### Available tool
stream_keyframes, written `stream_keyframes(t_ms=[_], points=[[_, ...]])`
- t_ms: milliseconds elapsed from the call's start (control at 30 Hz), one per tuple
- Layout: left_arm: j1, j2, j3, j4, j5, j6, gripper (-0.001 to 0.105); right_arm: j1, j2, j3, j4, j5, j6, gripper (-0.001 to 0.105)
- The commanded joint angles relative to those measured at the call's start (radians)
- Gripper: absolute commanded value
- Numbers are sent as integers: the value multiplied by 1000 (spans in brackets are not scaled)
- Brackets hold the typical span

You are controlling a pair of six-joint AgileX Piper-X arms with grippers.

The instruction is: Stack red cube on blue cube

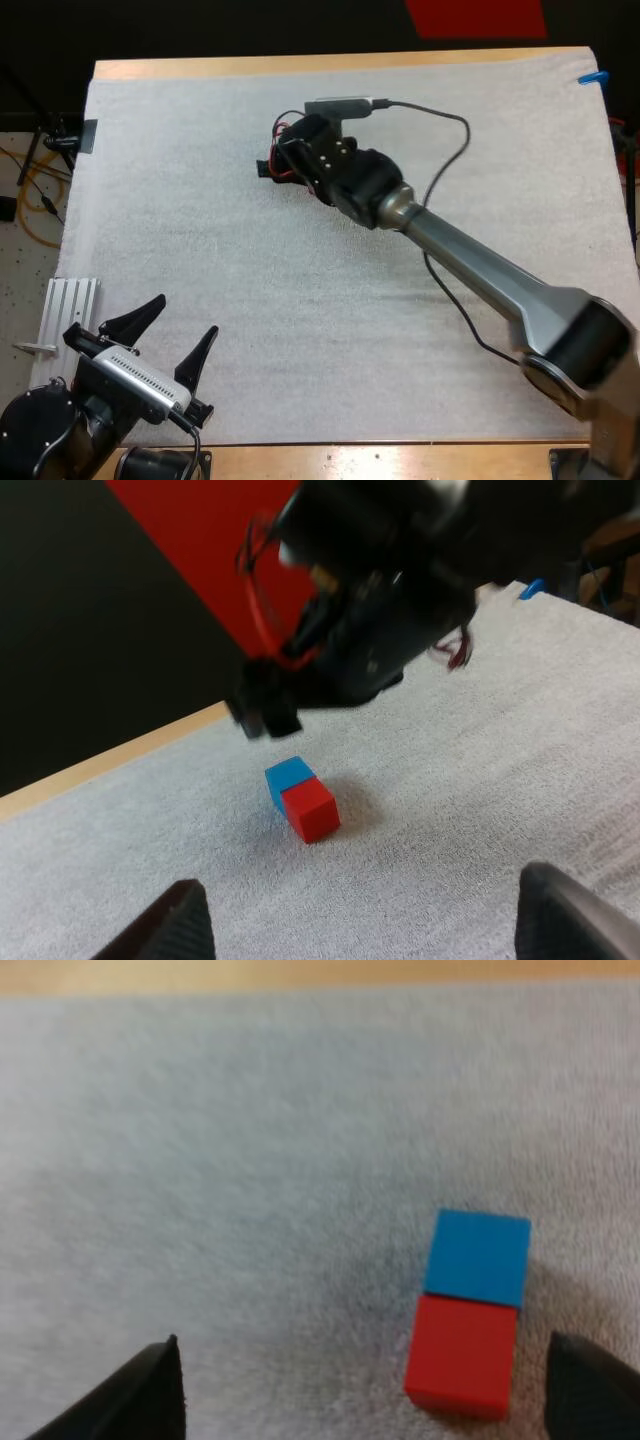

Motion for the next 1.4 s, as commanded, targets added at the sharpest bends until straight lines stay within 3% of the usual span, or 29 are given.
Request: stream_keyframes(t_ms=[0,233,567,1000,1100,1367], points=[[-4,3,-10,-8,-8,-2,63,-6,24,-28,35,20,3,71],[-4,3,-10,-8,-8,-2,63,-43,131,-79,64,8,27,71],[-4,3,-10,-8,-8,-2,63,-83,188,-79,40,-97,42,71],[-4,3,-10,-8,-8,-2,63,-83,250,-82,19,-114,42,71],[-4,3,-10,-8,-8,-2,63,-83,253,-82,21,-117,42,65],[-4,3,-10,-8,-8,-2,63,-83,253,-82,18,-118,42,37]])
